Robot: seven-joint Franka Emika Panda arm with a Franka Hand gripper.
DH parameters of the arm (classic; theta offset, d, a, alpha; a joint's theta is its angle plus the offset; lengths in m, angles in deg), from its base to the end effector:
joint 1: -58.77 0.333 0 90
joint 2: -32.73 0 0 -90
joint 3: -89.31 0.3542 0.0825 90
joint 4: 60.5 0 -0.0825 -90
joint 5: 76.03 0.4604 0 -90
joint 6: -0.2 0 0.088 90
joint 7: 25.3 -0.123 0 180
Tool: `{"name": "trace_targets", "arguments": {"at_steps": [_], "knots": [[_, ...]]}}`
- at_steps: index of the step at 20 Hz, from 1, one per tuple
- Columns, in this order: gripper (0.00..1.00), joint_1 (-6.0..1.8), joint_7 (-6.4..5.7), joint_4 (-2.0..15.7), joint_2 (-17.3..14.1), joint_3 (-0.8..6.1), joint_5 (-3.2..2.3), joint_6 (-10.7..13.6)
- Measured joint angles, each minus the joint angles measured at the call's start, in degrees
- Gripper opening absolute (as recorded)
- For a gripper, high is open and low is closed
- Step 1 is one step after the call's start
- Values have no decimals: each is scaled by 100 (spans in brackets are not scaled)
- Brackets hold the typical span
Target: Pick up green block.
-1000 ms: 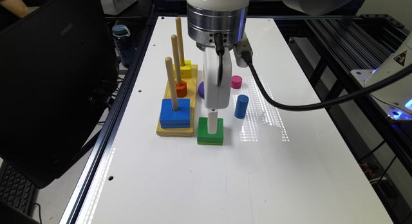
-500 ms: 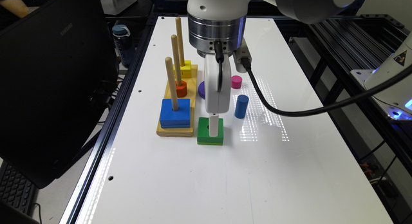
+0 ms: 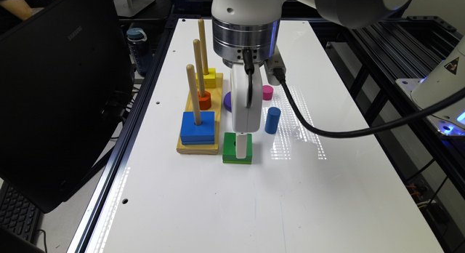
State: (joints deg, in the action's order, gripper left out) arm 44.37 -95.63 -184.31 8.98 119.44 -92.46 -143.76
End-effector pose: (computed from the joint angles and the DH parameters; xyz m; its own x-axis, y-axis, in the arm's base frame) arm 0.5989 0.1755 0.1860 0.7263 -0.6869 -0.0263 -0.6874 -0.7258 -0.0262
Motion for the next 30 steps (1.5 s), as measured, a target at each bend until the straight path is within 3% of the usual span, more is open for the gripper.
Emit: {"name": "trace_targets", "arguments": {"at_steps": [10,12,15,20,21,23,25,27,30], "knots": [[100,18,-1,5,-59,-33,-9,-25],[100,56,-25,7,-195,-105,-86,-159],[100,84,-105,29,-312,-151,-206,-267],[100,97,-120,48,-316,-167,-216,-270],[100,108,-120,47,-351,-196,-233,-286],[100,145,-125,67,-525,-317,-341,-448],[100,189,-133,193,-731,-420,-443,-545],[100,220,-133,338,-815,-443,-458,-503],[100,255,-135,365,-834,-466,-458,-503]]}}
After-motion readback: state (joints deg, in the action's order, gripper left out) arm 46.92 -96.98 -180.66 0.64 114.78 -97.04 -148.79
